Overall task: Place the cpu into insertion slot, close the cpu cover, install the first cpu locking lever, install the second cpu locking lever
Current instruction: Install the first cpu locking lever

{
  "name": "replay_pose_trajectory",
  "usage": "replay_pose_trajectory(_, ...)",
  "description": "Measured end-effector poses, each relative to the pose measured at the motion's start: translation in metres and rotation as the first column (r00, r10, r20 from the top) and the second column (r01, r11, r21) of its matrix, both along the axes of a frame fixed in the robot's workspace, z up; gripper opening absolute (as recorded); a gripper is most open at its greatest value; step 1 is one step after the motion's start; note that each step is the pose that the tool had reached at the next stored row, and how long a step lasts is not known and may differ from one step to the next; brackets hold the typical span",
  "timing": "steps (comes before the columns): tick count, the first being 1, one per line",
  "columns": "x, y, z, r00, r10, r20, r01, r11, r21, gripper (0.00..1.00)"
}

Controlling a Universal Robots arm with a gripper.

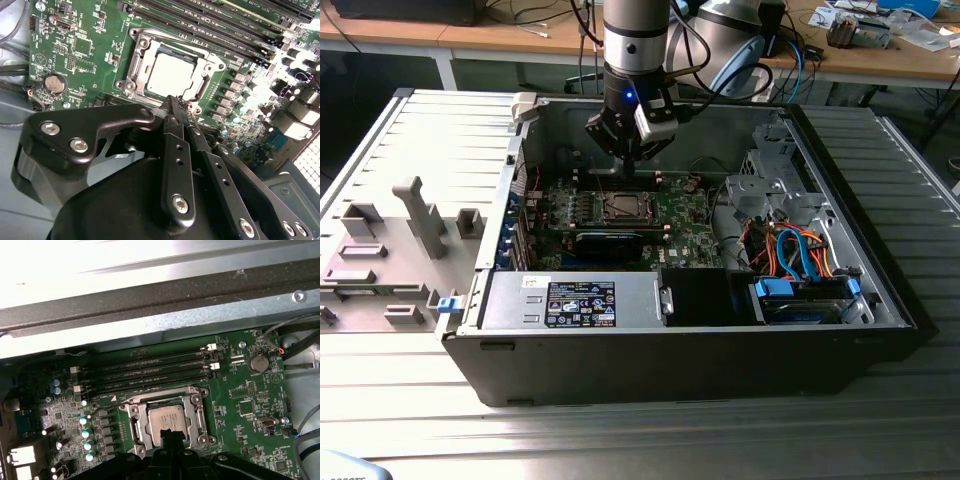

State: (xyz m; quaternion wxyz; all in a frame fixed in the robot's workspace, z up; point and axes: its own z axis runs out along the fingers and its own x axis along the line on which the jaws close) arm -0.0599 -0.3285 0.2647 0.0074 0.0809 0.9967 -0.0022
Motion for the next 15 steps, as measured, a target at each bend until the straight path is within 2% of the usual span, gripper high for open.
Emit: replay_pose_trajectory(15, 0.0, 0.0, 0.0, 0.9998, 0.019, 0.0, -0.019, 0.9998, 0.0, 0.11)
